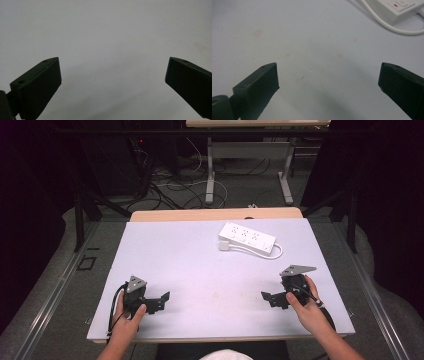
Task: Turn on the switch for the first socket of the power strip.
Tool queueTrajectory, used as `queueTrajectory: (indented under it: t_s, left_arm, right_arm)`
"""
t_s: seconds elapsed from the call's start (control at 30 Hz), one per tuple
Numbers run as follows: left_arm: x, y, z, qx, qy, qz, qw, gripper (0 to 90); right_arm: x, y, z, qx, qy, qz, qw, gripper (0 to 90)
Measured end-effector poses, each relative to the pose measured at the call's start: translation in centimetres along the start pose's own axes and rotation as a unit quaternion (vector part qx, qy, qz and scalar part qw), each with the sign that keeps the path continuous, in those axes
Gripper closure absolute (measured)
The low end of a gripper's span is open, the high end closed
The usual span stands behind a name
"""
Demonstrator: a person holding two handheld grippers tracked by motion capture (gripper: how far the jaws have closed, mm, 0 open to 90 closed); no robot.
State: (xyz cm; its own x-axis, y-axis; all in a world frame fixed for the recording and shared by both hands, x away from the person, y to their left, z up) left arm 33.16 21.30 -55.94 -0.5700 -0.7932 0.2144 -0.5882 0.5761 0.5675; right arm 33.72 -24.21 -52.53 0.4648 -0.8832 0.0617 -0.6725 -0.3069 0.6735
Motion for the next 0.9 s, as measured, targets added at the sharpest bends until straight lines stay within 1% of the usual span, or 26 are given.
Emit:
queueTrajectory:
  t_s: [0.07,0.1,0.13,0.2,0.33,0.4,0.43,0.47,0.5,0.53,0.6,0.63,0.67,0.7,0.73,0.77,0.8,0.87,0.9]
  left_arm:
    - [0.0,0.0,0.0,-0.001,-0.001,-0.001,1.0000,0.3]
    - [0.0,0.0,0.0,-0.001,-0.001,-0.001,1.0000,0.3]
    - [-0.1,0.0,0.0,-0.002,-0.004,-0.002,1.0000,0.3]
    - [0.0,0.0,0.0,0.002,0.003,-0.001,1.0000,0.3]
    - [0.0,0.0,0.1,0.001,0.002,-0.001,1.0000,0.2]
    - [0.0,0.0,0.0,0.000,0.001,-0.001,1.0000,0.3]
    - [0.0,0.0,0.0,0.000,0.001,-0.001,1.0000,0.3]
    - [0.0,0.0,0.0,0.003,-0.004,-0.005,1.0000,0.3]
    - [0.0,0.0,0.0,0.004,-0.001,-0.003,1.0000,0.3]
    - [0.0,0.0,0.0,0.000,0.001,-0.001,1.0000,0.2]
    - [0.0,0.0,0.0,0.000,0.001,-0.001,1.0000,0.3]
    - [0.0,0.0,0.0,0.000,0.001,-0.001,1.0000,0.2]
    - [0.0,0.0,0.0,-0.001,0.001,-0.001,1.0000,0.3]
    - [0.0,0.0,0.0,-0.004,0.002,0.001,1.0000,0.3]
    - [0.0,0.1,0.0,-0.005,0.000,0.001,1.0000,0.3]
    - [0.0,0.1,0.0,-0.003,-0.004,0.001,1.0000,0.3]
    - [0.0,0.1,0.0,-0.007,-0.004,0.002,1.0000,0.3]
    - [0.0,0.1,0.0,-0.004,0.001,0.002,1.0000,0.3]
    - [0.0,0.1,0.0,-0.004,0.001,0.002,1.0000,0.3]
  right_arm:
    - [0.1,0.1,0.4,0.005,0.000,0.001,1.0000,2.7]
    - [0.0,0.1,0.5,0.005,-0.004,0.005,1.0000,2.8]
    - [0.2,0.2,0.7,0.008,0.003,0.008,0.9999,3.0]
    - [0.2,0.2,1.1,0.013,0.003,0.009,0.9999,3.5]
    - [0.2,0.3,2.1,0.014,-0.011,0.010,0.9998,4.0]
    - [0.2,0.1,2.5,0.017,-0.007,0.011,0.9998,4.1]
    - [0.3,0.1,2.7,0.017,-0.005,0.016,0.9997,4.2]
    - [0.3,0.0,2.9,0.014,-0.006,0.017,0.9997,4.5]
    - [0.4,0.0,3.1,0.019,-0.001,0.018,0.9997,4.8]
    - [0.4,0.0,3.3,0.023,0.001,0.024,0.9995,4.8]
    - [0.5,0.1,3.5,0.029,0.011,0.030,0.9991,4.8]
    - [0.5,0.1,3.6,0.029,0.010,0.034,0.9990,4.8]
    - [0.5,0.1,3.7,0.029,0.009,0.034,0.9990,4.8]
    - [0.4,0.1,3.8,0.026,0.004,0.029,0.9992,4.8]
    - [0.5,0.0,4.0,0.026,0.010,0.028,0.9992,4.8]
    - [0.5,-0.1,4.1,0.024,0.008,0.028,0.9993,4.8]
    - [0.5,-0.2,4.2,0.021,0.002,0.029,0.9993,4.8]
    - [0.6,-0.4,4.5,0.020,0.004,0.028,0.9994,4.8]
    - [0.6,-0.4,4.6,0.019,0.000,0.026,0.9995,4.8]
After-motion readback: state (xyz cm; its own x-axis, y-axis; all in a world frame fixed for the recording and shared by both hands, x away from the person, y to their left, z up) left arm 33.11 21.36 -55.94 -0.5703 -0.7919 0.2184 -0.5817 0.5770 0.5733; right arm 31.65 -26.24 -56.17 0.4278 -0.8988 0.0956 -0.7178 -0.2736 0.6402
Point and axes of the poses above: each handheld gripper's, and its own axes: y roughly backward along the jaws, z roughly out of its underside, x roughly to its right, the point moved 2 cm from there along -y, roughly forward along the jaws, and after that the axes turned 10 degrees about z, right-handed, at the moved point
